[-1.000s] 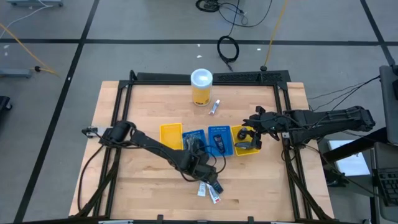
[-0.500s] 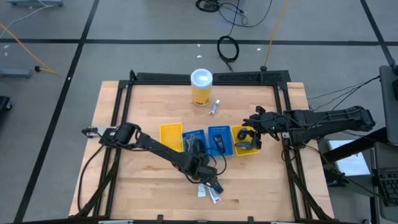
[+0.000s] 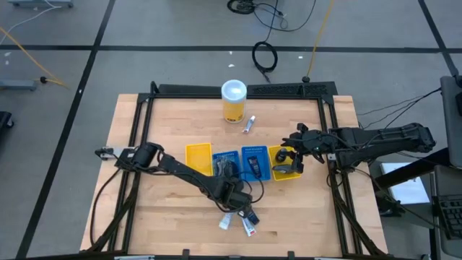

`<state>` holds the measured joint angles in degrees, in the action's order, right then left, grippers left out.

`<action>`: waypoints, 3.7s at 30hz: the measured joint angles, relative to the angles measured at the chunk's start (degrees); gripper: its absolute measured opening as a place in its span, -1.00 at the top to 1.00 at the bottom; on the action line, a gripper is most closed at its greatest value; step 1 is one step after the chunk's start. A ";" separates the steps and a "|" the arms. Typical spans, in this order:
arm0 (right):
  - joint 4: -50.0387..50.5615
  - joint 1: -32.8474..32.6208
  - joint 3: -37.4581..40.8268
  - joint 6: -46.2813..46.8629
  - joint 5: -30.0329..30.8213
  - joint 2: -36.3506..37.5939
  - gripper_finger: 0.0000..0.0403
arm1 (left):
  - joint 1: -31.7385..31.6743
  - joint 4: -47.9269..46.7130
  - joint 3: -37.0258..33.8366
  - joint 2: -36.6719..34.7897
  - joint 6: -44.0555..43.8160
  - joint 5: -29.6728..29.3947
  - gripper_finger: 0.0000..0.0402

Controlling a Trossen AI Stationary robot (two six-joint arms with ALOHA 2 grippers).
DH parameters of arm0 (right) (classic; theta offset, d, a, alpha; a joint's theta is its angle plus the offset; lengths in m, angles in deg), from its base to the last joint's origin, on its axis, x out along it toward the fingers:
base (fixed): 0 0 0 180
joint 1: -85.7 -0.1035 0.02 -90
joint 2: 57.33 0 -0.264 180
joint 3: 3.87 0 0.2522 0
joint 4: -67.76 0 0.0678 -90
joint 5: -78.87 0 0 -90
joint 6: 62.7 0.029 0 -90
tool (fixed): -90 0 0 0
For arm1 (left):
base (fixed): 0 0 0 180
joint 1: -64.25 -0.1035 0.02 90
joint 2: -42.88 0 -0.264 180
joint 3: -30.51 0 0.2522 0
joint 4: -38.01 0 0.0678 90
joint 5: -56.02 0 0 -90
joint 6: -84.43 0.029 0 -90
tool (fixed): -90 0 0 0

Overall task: Pick & Place Travel size toiletries
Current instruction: Put the white toothpaste into the left yellow bin

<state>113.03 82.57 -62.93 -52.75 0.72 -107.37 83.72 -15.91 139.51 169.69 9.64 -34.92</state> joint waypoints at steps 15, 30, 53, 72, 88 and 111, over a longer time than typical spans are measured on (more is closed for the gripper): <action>0.00 0.00 0.00 -0.09 0.05 0.00 0.35 | -0.01 0.01 0.00 -0.02 9.07 1.55 0.98; 0.00 0.00 0.00 -0.09 0.05 -0.02 0.35 | 2.72 1.76 -0.02 -6.34 46.93 4.58 0.99; 0.00 0.01 0.00 0.52 0.05 -0.02 0.35 | 4.72 8.96 -0.02 -5.99 70.85 -1.11 0.26; -2.43 0.00 1.57 0.50 0.05 -0.01 0.35 | 4.72 10.29 -0.07 0.58 71.57 -0.07 0.25; -4.60 0.02 2.99 -0.11 0.05 0.00 0.35 | 4.52 11.74 -0.06 2.15 72.11 2.39 0.49; -4.92 0.02 2.99 -0.14 0.05 0.02 0.35 | 4.70 10.75 -0.11 -0.47 73.65 2.88 0.81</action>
<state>108.11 82.59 -59.93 -52.89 0.77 -107.35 88.41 -5.17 139.40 169.22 83.28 -32.03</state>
